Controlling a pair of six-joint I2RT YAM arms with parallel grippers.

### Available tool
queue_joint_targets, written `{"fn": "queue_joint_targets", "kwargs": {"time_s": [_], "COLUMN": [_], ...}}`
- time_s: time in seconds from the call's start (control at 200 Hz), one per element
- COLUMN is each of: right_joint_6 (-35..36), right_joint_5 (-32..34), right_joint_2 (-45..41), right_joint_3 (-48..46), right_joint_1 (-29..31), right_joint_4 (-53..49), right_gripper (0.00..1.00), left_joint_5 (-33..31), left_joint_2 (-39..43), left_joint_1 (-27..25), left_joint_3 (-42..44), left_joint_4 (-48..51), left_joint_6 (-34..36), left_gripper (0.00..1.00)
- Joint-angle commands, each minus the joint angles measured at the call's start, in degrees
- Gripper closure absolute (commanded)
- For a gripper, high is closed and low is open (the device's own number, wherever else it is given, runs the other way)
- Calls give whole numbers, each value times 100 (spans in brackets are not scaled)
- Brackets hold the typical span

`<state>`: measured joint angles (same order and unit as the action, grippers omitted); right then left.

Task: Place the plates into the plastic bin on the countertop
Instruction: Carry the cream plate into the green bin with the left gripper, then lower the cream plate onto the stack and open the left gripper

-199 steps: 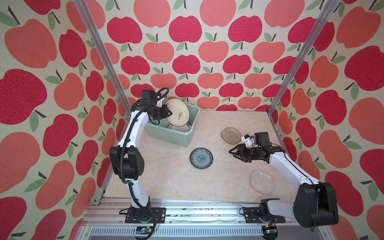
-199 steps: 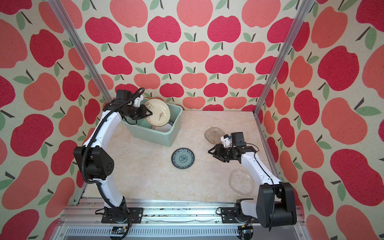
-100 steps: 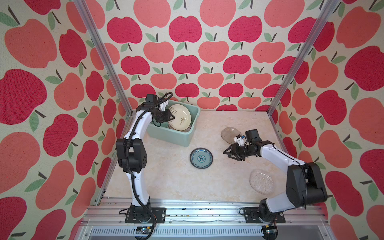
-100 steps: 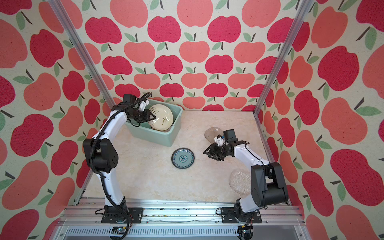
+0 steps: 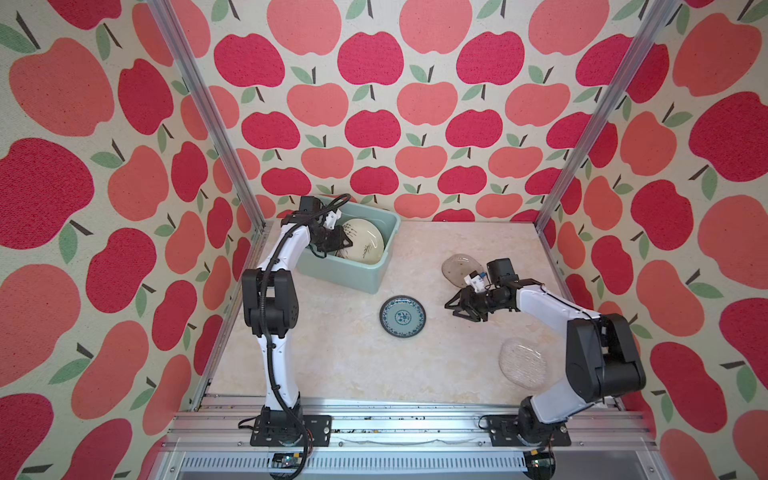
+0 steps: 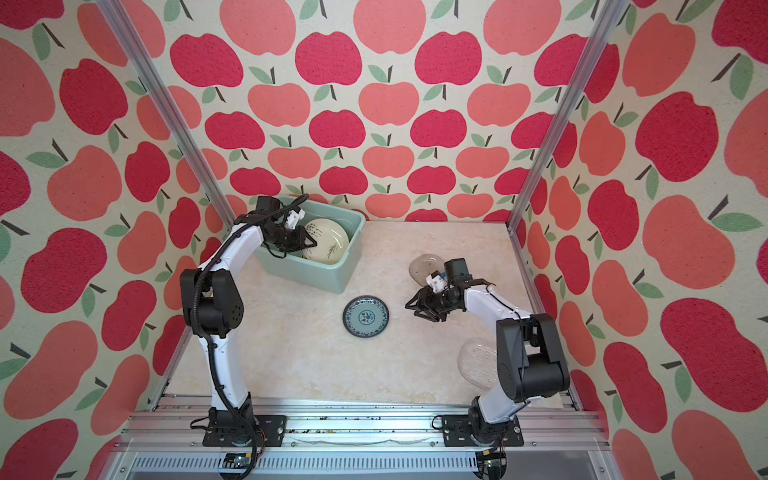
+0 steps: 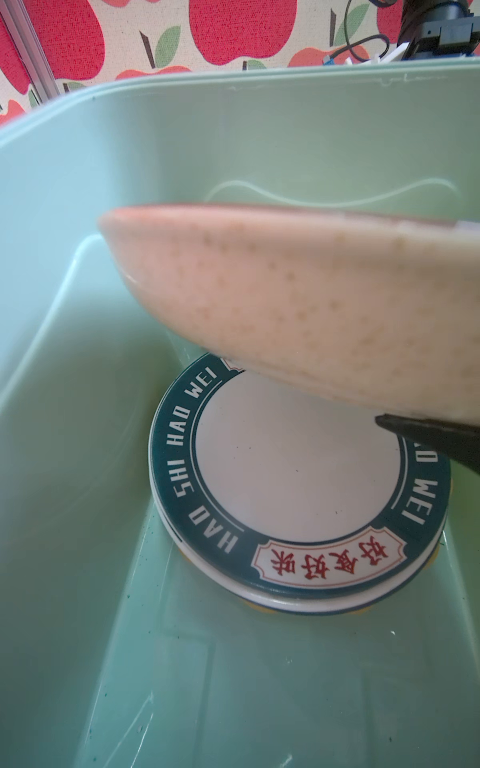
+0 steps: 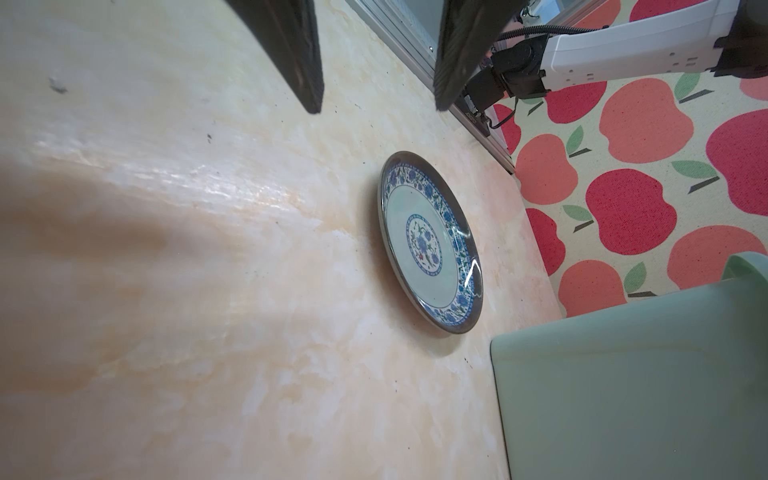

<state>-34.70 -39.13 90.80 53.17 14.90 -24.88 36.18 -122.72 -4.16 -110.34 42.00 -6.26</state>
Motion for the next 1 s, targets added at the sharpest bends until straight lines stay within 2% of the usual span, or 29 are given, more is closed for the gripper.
{"fn": "queue_joint_targets", "kwargs": {"time_s": [0.0,0.996], "right_joint_6": [135,139], "right_joint_5": [-165,-322], "right_joint_2": [78,243], "right_joint_3": [150,176], "right_joint_1": [31,31], "right_joint_4": [-16,36], "right_gripper": [54,55], "left_joint_5": [380,122], "left_joint_2": [-102,-674], "left_joint_1": [-62,-158], "left_joint_3": [-329,-560], "left_joint_4": [-359,-298], "left_joint_6": [25,-81], "left_gripper": [97,80]}}
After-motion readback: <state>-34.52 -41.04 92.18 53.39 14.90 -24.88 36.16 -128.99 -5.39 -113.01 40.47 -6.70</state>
